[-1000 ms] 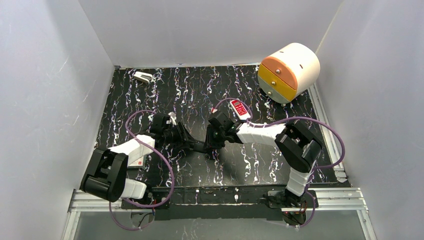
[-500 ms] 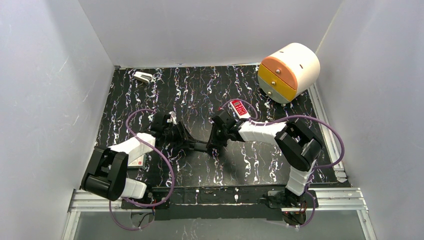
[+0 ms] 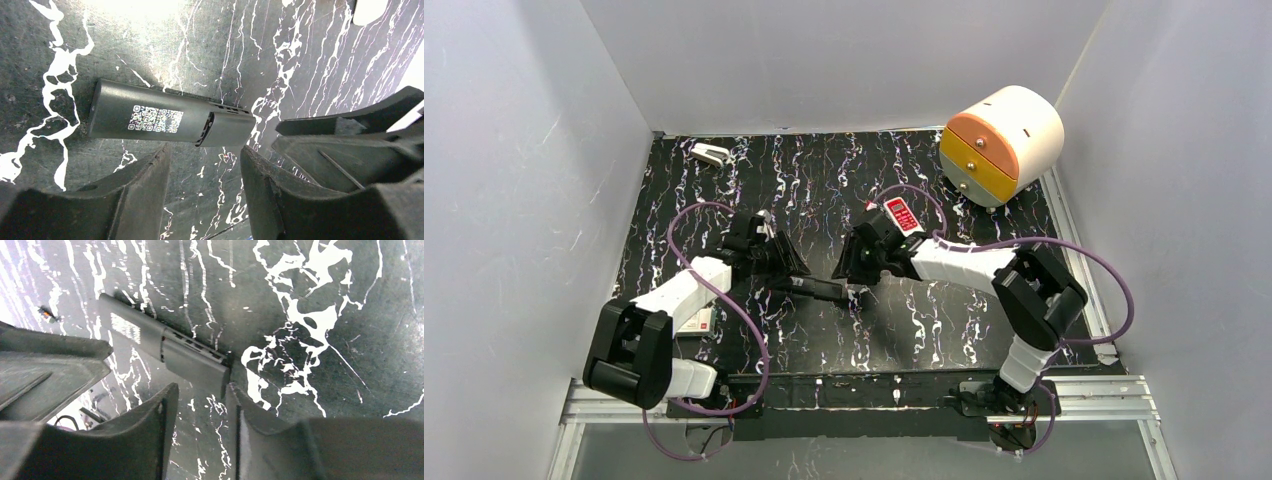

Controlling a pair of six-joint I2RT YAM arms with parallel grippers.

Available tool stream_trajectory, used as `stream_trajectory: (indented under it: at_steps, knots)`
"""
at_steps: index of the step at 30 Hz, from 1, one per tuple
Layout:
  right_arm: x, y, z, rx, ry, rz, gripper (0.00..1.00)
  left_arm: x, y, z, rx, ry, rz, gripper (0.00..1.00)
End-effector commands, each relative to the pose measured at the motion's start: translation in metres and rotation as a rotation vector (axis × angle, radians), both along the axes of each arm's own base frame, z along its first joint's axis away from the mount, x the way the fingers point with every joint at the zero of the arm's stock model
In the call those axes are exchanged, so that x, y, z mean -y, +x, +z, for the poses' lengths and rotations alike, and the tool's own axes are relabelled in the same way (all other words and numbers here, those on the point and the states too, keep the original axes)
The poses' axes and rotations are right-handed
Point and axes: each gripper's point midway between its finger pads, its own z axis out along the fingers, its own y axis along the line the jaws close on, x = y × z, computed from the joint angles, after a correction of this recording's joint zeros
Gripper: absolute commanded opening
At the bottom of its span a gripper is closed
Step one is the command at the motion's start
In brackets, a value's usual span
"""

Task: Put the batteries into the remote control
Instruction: Adjust the battery cover on the remote control.

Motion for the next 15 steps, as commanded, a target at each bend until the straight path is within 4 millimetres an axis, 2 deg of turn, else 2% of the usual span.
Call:
stream_trajectory:
  at_steps: [1,4,6,9,12,15]
  knots:
    - [-0.008,0.017,0.046,0.161,0.037,0.07,0.57,-0.009,0.004,0.012,0.02,0.033,0.016,0.52]
    - [-0.009,0.018,0.06,0.303,0.021,0.23,0.6,-0.016,0.005,0.013,0.008,0.035,0.041,0.56]
    - [-0.007,0.017,0.066,0.418,-0.022,0.376,0.61,-0.027,0.007,0.014,0.0,0.041,0.081,0.58]
    - [-0.003,0.011,0.061,0.536,-0.1,0.589,0.66,-0.042,0.011,0.014,-0.023,0.029,0.135,0.61]
    - [-0.008,0.005,0.052,0.648,-0.207,0.825,0.72,-0.052,0.015,0.011,-0.084,0.014,0.147,0.63]
    - [-0.018,0.005,0.046,0.698,-0.257,0.948,0.75,-0.061,0.017,0.006,-0.158,0.022,0.153,0.63]
